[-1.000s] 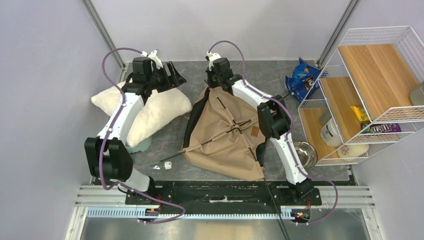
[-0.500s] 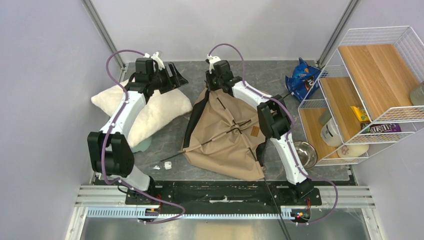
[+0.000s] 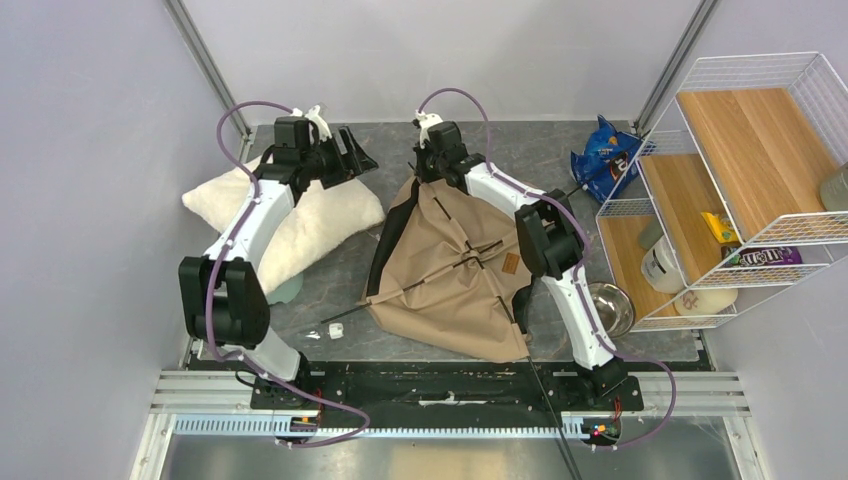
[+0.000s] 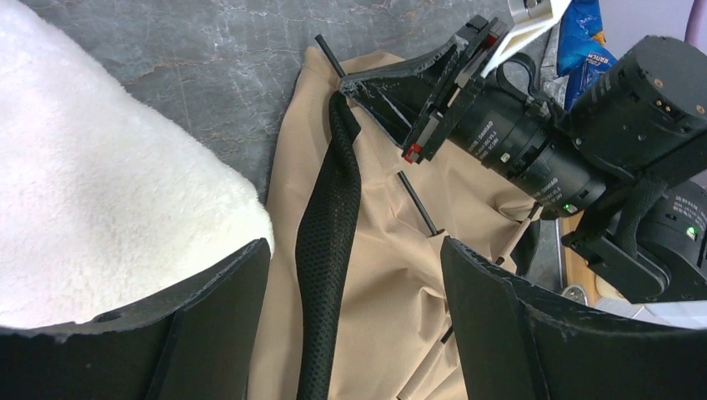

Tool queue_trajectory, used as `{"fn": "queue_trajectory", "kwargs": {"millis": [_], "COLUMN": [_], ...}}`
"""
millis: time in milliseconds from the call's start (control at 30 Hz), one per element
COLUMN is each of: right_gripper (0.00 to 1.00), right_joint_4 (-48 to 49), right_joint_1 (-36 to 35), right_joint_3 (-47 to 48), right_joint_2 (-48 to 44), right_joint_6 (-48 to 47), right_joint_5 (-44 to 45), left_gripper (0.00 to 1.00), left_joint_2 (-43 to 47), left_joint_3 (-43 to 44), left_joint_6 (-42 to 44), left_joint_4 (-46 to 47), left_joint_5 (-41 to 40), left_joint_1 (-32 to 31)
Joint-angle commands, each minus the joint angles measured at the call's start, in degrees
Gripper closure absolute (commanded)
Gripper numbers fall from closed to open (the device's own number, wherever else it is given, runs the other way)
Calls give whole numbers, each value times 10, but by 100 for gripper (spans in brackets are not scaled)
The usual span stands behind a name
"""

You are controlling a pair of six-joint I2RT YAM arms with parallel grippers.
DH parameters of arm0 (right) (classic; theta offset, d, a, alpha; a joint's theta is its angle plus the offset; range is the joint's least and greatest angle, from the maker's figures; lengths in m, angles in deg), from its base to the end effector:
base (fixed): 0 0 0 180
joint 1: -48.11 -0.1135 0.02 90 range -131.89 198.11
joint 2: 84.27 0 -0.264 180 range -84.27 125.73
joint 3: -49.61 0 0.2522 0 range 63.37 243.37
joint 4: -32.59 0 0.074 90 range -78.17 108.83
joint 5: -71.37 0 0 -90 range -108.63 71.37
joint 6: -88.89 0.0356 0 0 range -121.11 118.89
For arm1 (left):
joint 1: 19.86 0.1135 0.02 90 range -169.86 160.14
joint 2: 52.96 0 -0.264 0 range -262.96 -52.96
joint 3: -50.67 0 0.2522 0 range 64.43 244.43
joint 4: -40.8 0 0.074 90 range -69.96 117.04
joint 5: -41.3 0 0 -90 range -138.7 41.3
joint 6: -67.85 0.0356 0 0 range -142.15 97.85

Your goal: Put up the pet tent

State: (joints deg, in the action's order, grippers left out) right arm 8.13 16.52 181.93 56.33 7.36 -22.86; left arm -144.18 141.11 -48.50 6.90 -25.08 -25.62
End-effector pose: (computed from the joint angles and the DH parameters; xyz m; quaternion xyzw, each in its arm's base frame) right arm 0.4805 0.2986 0.1855 -0.1931 0.8558 0.1944 0.4388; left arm 0.3622 -0.0509 0.3133 -0.0615 0.8700 -0.2999 0.3865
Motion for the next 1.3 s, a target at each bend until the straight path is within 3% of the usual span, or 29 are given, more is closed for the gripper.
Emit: {"fn": "queue_trajectory", "kwargs": {"millis": [0,133,267,533,1033,1267], "right_gripper": [100,100,100,100,100,100], "right_joint_4": [23,39,96,147,126,117], "right_joint_1": [0,2,10,32,36,36], "right_joint_3": [-44,-85,-151,-185,-196,-198], "right_joint_2": [-59,-80,-109,-130,-98,-82], "right_joint_6": [9,42,94,167,162,164], "right_joint_5": [18,39,39,-24,-29,-31], "left_gripper": [19,23,35,47,44,44], "left_joint_2": [-39,-98,-171,-293,-404,-435], "left_joint_3": [10,31,80,183,260,291], "left_joint_6": [-37,-53,-57,-28,26,21], "left_joint_4": [48,84,85,58,-34,-49], "left_joint_5": [31,39,32,8,-91,-97], "left_joint_1": [-7,-27,-47,-74,-129,-142]}}
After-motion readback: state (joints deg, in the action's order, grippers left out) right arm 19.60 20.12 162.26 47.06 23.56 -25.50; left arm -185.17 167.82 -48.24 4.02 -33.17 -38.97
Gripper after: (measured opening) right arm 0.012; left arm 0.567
